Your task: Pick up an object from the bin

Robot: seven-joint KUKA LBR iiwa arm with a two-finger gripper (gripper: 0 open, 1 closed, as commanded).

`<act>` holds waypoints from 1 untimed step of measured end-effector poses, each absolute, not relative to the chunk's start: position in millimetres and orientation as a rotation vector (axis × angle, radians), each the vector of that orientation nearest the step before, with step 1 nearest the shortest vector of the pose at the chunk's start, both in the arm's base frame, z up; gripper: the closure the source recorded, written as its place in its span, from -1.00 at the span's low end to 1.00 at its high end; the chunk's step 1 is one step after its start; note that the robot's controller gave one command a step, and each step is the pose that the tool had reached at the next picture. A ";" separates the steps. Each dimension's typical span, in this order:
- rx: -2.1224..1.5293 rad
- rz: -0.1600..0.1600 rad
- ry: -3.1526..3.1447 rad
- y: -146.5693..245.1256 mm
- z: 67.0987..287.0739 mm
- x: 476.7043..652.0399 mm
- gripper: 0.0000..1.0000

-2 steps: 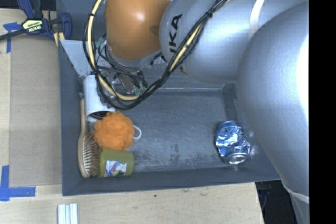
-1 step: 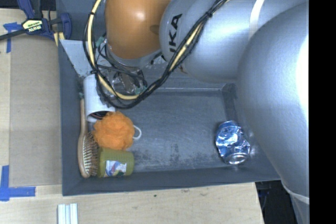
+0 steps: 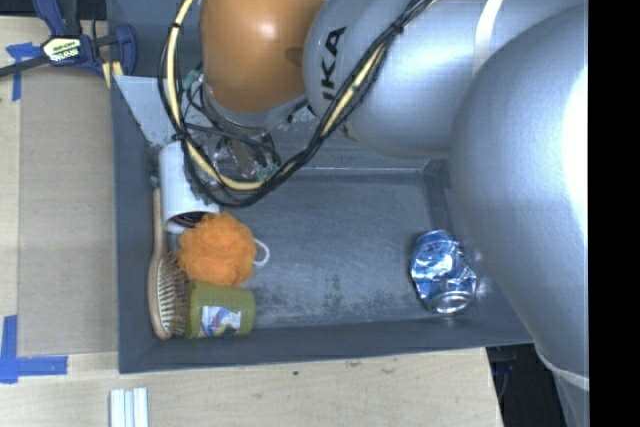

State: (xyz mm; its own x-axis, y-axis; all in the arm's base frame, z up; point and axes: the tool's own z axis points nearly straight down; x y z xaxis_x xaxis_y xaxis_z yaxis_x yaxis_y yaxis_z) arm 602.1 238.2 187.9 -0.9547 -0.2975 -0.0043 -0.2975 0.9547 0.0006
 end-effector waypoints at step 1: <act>-0.471 0.002 3.102 238.1 187.9 602.2 1.00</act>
Offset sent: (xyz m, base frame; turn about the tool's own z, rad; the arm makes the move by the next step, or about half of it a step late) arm 0.0000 0.0000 0.0000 0.0000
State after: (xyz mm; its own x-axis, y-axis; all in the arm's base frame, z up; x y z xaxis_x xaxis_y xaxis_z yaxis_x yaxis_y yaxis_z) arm 602.2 238.1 187.9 -0.9549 -0.2970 -0.0042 -0.2970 0.9549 0.0007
